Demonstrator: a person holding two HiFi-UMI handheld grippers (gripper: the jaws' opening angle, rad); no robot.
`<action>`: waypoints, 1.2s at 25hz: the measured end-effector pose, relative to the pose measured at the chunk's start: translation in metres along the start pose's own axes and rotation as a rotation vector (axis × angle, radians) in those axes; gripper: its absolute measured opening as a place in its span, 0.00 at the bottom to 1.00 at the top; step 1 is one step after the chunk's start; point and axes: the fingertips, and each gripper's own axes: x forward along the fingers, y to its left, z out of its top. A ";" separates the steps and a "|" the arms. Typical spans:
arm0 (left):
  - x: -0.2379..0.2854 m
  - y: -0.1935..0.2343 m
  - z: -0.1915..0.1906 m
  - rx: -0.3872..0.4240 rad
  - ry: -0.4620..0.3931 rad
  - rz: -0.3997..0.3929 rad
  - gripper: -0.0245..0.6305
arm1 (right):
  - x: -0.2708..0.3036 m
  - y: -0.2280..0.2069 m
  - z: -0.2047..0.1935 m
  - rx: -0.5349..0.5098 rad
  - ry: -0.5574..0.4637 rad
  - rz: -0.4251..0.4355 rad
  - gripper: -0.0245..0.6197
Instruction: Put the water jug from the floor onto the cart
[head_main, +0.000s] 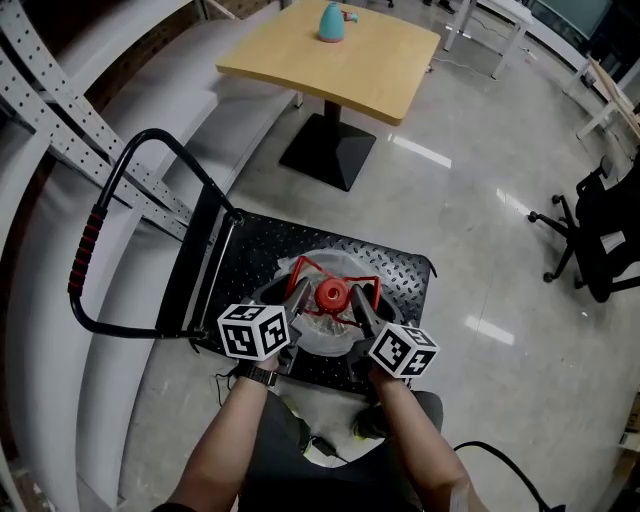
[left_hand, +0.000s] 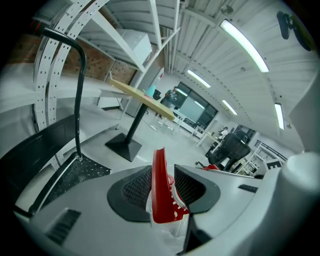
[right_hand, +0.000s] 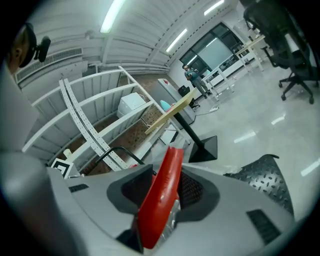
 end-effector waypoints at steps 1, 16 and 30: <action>-0.003 0.001 0.001 -0.002 -0.004 0.008 0.22 | -0.002 -0.002 0.000 -0.011 0.002 -0.023 0.23; -0.173 -0.151 0.109 0.096 -0.109 -0.024 0.16 | -0.135 0.161 0.124 0.024 -0.114 0.023 0.21; -0.351 -0.310 0.163 0.159 -0.179 -0.292 0.04 | -0.300 0.372 0.180 -0.031 -0.259 0.174 0.04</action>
